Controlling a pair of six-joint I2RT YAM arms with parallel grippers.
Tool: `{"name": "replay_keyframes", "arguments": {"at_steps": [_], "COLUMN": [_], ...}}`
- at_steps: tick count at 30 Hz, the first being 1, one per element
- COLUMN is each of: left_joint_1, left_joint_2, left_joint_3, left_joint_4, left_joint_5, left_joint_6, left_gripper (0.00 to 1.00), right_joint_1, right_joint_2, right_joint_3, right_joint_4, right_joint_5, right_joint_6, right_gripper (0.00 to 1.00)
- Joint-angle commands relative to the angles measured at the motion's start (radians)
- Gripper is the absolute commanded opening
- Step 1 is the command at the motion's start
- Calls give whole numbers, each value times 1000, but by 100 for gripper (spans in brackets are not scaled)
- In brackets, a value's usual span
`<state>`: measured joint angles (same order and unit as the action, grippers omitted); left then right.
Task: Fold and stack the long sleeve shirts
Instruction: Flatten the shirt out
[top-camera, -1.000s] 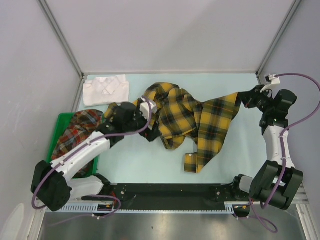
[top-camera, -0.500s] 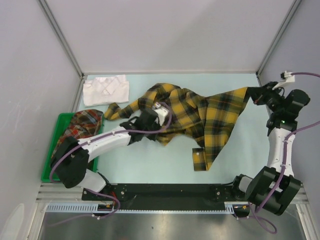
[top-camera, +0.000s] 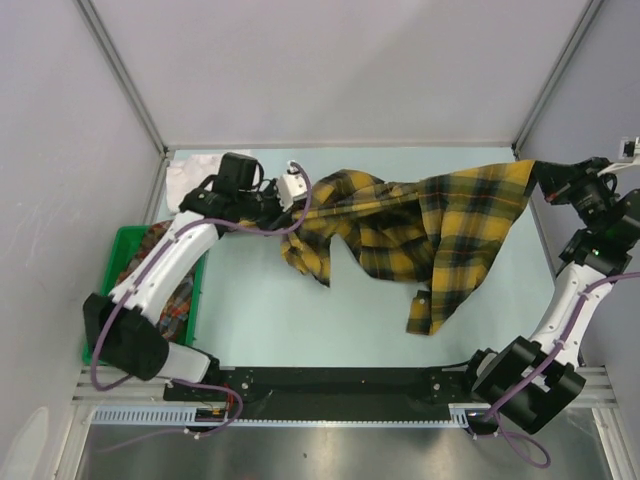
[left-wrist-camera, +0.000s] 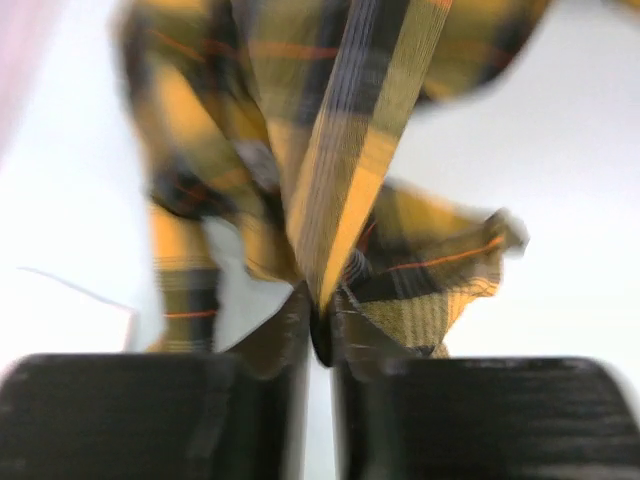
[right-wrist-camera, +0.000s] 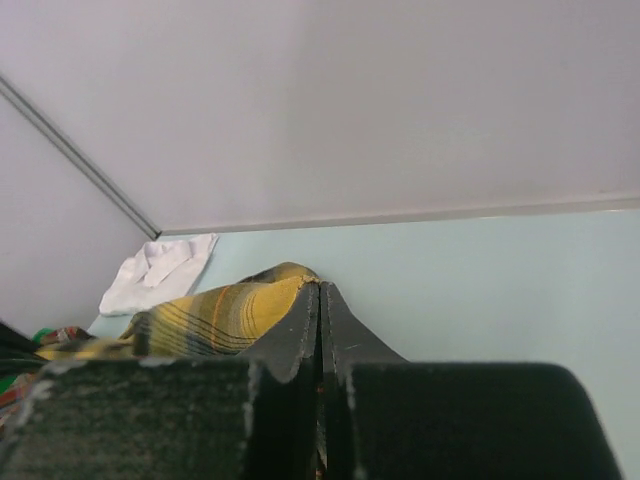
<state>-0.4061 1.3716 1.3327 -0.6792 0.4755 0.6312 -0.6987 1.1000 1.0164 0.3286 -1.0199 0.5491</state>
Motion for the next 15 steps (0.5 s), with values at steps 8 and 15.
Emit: {"name": "replay_keyframes", "arguments": {"at_steps": [8, 15], "left_joint_1": [294, 175], "left_joint_2": [8, -186], "left_joint_3": [-230, -392], "left_joint_4": [182, 217], "left_joint_5": [-10, 39], "left_joint_6": [-84, -201], "left_gripper": [49, 99], "right_joint_1": [117, 186], "right_joint_2": [-78, -74], "right_joint_3": [-30, -16], "right_joint_4": [21, 27], "right_joint_5": [3, 56], "right_joint_6": [18, 15], "right_gripper": [0, 0]}}
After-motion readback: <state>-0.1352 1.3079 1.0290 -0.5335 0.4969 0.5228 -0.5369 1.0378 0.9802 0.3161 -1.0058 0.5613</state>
